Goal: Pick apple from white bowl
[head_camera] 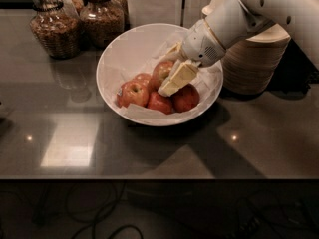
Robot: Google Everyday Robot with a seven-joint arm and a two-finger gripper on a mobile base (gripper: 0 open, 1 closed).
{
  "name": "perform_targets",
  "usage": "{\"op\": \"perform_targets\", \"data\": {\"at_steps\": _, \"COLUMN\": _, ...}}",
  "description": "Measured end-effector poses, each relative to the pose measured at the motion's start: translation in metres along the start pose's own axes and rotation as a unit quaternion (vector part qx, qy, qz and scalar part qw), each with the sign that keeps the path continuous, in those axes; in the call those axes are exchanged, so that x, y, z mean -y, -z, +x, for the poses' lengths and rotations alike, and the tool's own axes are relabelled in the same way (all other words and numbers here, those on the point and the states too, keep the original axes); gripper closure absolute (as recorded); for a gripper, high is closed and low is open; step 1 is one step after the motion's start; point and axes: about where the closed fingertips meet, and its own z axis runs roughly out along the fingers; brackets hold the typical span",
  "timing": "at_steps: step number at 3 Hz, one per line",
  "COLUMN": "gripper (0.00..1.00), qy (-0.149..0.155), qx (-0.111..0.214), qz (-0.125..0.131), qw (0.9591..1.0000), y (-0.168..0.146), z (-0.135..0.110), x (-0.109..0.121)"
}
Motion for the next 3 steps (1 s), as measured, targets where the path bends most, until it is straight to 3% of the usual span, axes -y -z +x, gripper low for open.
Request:
{"op": "perform_targets", "data": {"at_steps": 1, "gripper": 0.89, "qy": 0.0, "qx": 0.0, "qz": 0.0, "qw": 1.0, "y": 0.0, "z": 0.0, "x": 0.0}}
{"op": "perform_targets", "data": {"at_steps": 2, "gripper": 1.0, "qy": -0.005, "qx": -0.007, "qz": 0.001, "qw": 1.0, "y": -0.0024, "z": 0.0059, "x": -0.0016}}
{"op": "perform_targets", "data": {"at_steps": 3, "gripper": 1.0, "qy": -0.005, "qx": -0.007, "qz": 0.001, "qw": 1.0, "y": 0.0001, "z": 0.0034, "x": -0.0014}}
